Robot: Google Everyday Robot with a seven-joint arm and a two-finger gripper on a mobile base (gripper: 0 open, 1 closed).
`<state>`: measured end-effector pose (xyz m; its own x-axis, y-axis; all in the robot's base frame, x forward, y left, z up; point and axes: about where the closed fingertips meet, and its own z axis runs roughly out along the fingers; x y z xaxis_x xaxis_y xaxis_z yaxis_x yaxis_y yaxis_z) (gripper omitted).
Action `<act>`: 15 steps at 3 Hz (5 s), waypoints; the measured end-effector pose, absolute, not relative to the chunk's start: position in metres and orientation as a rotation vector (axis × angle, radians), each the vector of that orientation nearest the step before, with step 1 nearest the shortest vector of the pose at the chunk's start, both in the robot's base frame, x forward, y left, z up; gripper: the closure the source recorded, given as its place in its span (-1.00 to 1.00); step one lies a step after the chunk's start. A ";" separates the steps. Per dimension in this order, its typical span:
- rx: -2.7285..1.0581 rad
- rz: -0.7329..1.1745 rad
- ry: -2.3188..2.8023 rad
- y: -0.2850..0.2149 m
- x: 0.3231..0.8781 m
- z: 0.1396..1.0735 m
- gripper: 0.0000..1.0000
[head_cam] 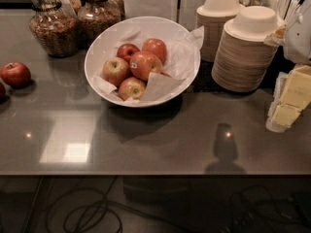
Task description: Pick apple from white bowl
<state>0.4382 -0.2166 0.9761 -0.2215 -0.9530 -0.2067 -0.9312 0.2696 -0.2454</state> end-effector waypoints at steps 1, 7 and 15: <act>-1.720 -0.097 2.217 -0.210 0.441 0.976 -1.00; -1.773 0.025 1.871 -0.053 0.524 0.973 -1.00; -1.547 0.366 1.816 -0.004 0.631 0.934 -1.00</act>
Offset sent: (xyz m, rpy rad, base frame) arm 0.0436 0.0834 -0.0197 0.1420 -0.0388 0.0826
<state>0.6315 -0.0043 0.9336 -0.0287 -0.7412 -0.6707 -0.9433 0.2421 -0.2272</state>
